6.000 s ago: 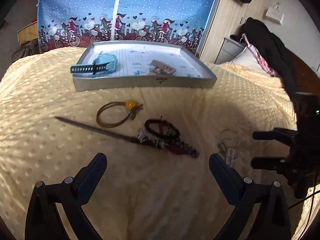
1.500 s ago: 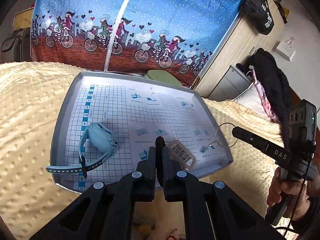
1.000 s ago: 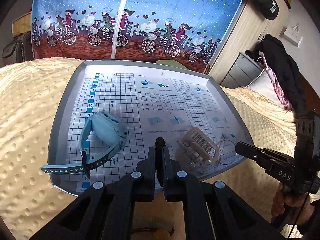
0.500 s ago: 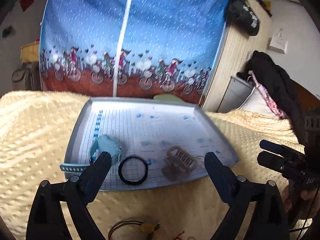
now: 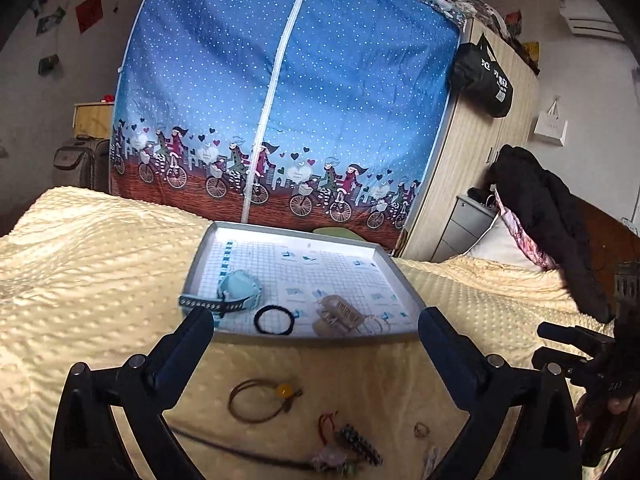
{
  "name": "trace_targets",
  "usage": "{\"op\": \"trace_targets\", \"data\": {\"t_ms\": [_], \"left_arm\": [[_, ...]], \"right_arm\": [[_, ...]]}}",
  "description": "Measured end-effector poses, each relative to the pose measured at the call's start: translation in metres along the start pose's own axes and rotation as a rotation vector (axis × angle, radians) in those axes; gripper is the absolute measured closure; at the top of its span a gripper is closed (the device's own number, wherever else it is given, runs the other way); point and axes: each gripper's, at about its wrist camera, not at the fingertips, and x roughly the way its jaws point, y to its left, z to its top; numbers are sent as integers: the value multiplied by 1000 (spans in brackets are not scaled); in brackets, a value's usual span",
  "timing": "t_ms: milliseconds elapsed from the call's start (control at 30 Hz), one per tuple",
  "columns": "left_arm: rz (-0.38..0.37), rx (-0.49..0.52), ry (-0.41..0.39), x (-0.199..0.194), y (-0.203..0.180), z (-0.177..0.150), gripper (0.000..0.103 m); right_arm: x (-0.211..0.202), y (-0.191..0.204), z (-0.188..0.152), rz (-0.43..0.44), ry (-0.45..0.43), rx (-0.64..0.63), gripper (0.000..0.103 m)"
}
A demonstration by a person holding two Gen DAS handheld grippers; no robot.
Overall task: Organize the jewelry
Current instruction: 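Move both tools back toward the pink flower hairpin and white plastic piece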
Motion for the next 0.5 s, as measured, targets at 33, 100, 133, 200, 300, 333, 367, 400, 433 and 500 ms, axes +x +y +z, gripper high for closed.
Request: {"op": "trace_targets", "data": {"t_ms": [33,100,133,200,300,333,367,400,433,500], "left_arm": [[1,5,7,-5,1,-4,0],[9,5,33,-11,3,-12,0],[13,8,44,-14,3,-16,0],[13,20,68,-21,6,-26,0],[0,15,125,-26,9,-40,0],[-8,7,145,-27,11,-45,0],[-12,-1,172,-28,12,-50,0],[-8,0,189,-28,13,-55,0],[-2,5,203,-29,11,-60,0],[0,19,221,-31,9,-66,0]], "right_arm": [[-3,0,-5,5,19,4,2],[-7,3,-15,11,50,3,2],[-8,6,-20,18,68,-1,2],[-9,11,-32,31,103,-10,2],[-6,16,-50,65,173,1,2],[-4,16,-56,74,200,10,2],[-2,16,-62,85,222,16,2],[-1,19,-67,91,238,17,2],[0,20,-71,90,251,14,2],[3,24,-79,95,263,8,2]]}}
